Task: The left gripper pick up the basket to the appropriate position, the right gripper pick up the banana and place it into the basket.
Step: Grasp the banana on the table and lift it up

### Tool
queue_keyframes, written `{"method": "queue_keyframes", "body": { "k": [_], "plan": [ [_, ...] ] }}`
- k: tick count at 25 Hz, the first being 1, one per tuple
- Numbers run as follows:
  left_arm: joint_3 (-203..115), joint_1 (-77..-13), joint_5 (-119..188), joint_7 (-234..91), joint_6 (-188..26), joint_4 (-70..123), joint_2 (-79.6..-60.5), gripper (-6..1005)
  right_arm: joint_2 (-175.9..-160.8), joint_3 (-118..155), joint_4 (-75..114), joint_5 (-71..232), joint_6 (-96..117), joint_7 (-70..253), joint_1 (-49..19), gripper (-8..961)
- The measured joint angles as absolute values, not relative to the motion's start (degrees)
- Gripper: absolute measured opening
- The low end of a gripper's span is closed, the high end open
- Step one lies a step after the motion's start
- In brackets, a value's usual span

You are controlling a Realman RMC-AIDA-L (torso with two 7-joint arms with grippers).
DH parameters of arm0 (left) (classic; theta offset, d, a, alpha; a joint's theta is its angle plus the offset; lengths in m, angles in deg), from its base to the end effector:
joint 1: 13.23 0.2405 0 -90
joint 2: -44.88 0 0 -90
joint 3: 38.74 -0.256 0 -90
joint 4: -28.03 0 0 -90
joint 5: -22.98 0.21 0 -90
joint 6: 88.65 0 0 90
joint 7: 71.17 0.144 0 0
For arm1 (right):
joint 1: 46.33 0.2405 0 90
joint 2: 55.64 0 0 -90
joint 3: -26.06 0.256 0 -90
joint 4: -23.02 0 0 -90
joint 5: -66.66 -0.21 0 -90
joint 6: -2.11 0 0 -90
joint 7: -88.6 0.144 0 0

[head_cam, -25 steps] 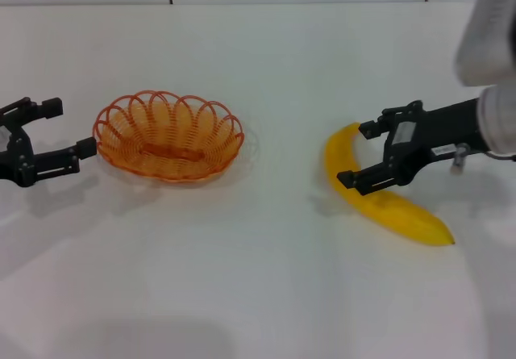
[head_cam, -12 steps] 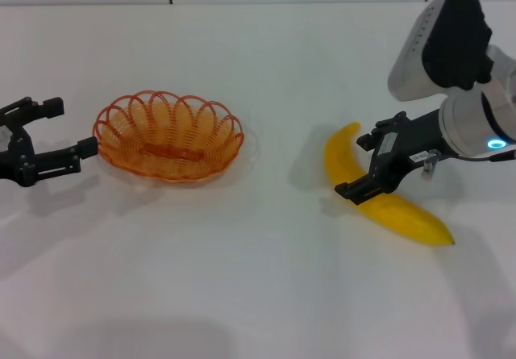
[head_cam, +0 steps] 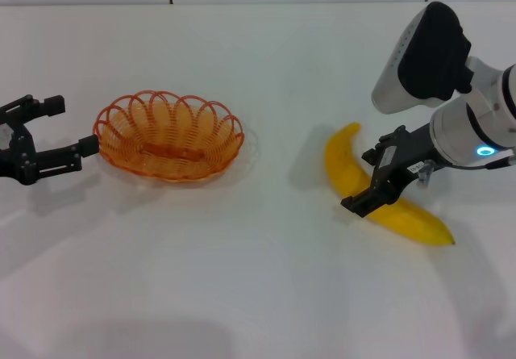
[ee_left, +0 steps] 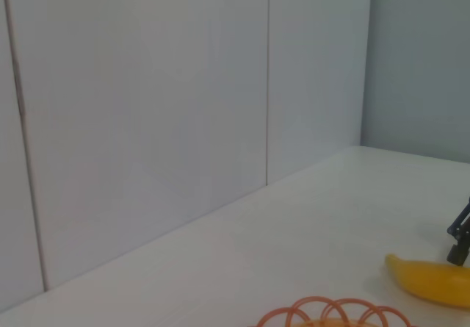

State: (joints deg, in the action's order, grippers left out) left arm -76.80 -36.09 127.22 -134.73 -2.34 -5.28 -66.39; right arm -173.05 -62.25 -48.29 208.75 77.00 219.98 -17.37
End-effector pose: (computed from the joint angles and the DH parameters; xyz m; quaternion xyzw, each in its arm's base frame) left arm -0.3247 0.3167 0.0608 -0.9208 -0.1628 -0.2307 0.2691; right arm 0.2114 0.3476 -0.0323 -0.9510 0.2097 -0.1632 0.1578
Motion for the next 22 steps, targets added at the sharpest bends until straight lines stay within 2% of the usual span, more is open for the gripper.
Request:
{"method": "queue_keyframes", "body": {
  "k": [22],
  "plan": [
    [-76.8,-36.2,127.2,-134.8,-2.3,-5.3,-66.39,901,-173.06,-63.2,-45.4,210.0,76.5,220.6,-15.5,784]
  ]
}}
